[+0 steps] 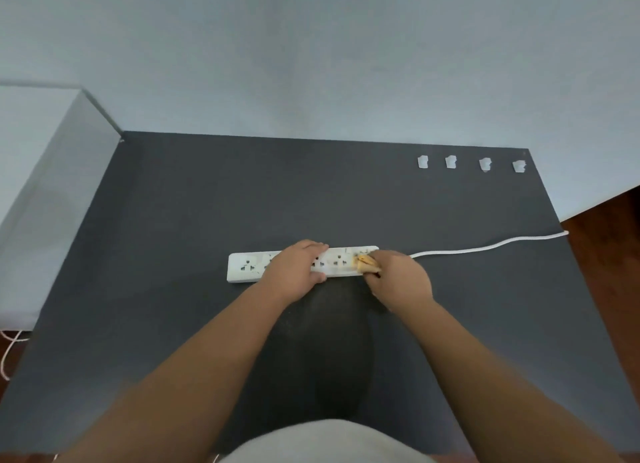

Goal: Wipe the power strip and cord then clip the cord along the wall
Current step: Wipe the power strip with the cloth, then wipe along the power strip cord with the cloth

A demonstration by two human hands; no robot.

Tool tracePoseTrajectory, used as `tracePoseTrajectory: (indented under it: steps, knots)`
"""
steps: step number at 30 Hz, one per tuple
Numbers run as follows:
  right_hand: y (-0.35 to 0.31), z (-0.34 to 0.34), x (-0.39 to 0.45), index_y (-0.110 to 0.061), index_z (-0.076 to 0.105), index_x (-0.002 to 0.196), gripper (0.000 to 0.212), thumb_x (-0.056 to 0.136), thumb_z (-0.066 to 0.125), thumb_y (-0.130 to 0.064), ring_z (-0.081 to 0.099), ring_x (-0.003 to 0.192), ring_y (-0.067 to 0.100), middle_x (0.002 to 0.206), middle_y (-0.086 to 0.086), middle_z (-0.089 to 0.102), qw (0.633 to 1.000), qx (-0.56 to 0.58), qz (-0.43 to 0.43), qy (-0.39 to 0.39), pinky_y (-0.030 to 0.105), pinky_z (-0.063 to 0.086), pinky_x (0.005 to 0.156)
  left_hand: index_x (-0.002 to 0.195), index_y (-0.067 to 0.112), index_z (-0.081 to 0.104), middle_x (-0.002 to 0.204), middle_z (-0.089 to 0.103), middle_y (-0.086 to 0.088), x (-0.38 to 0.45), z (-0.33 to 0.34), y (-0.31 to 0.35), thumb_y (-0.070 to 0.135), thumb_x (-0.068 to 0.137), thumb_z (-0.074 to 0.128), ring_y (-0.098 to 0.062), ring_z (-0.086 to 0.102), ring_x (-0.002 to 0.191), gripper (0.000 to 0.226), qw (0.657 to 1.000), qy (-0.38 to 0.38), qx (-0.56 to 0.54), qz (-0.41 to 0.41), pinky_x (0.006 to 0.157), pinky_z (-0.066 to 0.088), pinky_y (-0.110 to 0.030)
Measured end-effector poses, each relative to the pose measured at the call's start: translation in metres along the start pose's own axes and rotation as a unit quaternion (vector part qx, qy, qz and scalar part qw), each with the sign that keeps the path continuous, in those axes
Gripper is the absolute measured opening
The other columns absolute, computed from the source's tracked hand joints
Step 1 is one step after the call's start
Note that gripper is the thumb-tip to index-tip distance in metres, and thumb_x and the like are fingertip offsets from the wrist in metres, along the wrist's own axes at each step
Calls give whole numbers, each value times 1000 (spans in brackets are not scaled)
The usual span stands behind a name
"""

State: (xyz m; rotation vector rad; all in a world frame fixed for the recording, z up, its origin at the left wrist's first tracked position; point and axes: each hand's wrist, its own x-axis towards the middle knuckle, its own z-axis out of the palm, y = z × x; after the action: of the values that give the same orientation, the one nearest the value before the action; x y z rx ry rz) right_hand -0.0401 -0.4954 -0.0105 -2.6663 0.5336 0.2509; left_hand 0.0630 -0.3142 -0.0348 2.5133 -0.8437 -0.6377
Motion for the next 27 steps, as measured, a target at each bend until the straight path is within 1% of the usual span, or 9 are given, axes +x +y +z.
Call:
tracePoseTrajectory:
  steps: [5, 7, 9, 11, 14, 18, 21, 23, 27]
  knots:
    - [36, -26, -8, -13, 59, 75, 22, 89, 55, -30, 57, 71, 23, 67, -1, 61, 975, 149, 141, 87, 30, 38, 58, 143, 27, 40, 145, 44, 8, 4, -8, -2, 32, 84, 67, -16, 46, 130, 66, 999, -20, 16, 25, 105, 40, -32]
    - [42, -27, -5, -11, 55, 75, 26, 91, 50, -30, 55, 75, 25, 69, 0, 57, 955, 195, 204, 88, 29, 35, 57, 146, 26, 35, 147, 40, 8, 1, -11, -3, 30, 85, 67, -17, 44, 131, 68, 998, -40, 35, 38, 104, 41, -33]
    - [45, -24, -1, -14, 57, 83, 23, 94, 45, -30, 57, 89, 29, 79, 2, 58, 947, 215, 231, 59, 30, 35, 65, 148, 25, 30, 150, 35, 8, -3, -14, -4, 28, 86, 65, -17, 39, 134, 72, 996, -54, 55, 49, 106, 40, -33]
    - [46, -20, 1, -19, 59, 105, 21, 95, 43, -30, 57, 103, 29, 96, 1, 59, 948, 224, 224, 39, 29, 36, 78, 150, 23, 26, 153, 30, 6, -5, -15, -1, 29, 85, 65, -18, 32, 138, 75, 996, -50, 57, 54, 111, 32, -31]
    - [49, -25, 4, -26, 48, 127, 33, 95, 46, -32, 58, 105, 29, 109, 5, 63, 951, 228, 200, 60, 30, 39, 80, 149, 20, 28, 152, 31, 2, -1, -11, 21, 34, 84, 65, -19, 28, 140, 76, 995, -27, 41, 82, 114, 24, -29]
    - [63, -34, 11, -21, 59, 110, 24, 92, 49, -34, 61, 101, 28, 103, 5, 68, 964, 205, 166, 43, 29, 40, 75, 145, 18, 37, 148, 38, 1, 17, 10, 68, 36, 87, 60, -21, 30, 139, 65, 988, -9, 80, 131, 116, 21, -31]
    - [60, -34, 19, -20, 64, 102, 20, 91, 54, -33, 62, 94, 27, 98, 5, 69, 977, 191, 89, -14, 28, 40, 71, 136, 16, 47, 138, 49, -2, 38, 24, 96, 42, 85, 61, -23, 40, 132, 59, 988, -9, 128, 82, 115, 26, -37]
    - [56, -26, 24, -19, 64, 97, 17, 89, 57, -32, 63, 92, 28, 96, 6, 70, 983, 175, 31, -41, 28, 40, 68, 121, 14, 55, 124, 56, -5, 45, 31, 106, 44, 80, 62, -26, 51, 117, 51, 986, -18, 160, 30, 104, 35, -38]
    - [55, -18, 36, -15, 62, 93, 18, 87, 53, -29, 63, 91, 36, 95, 13, 69, 993, 100, -12, -54, 33, 44, 65, 113, 14, 56, 115, 56, -5, 45, 43, 104, 39, 77, 69, -28, 55, 105, 46, 992, 1, 125, -35, 90, 43, -37]
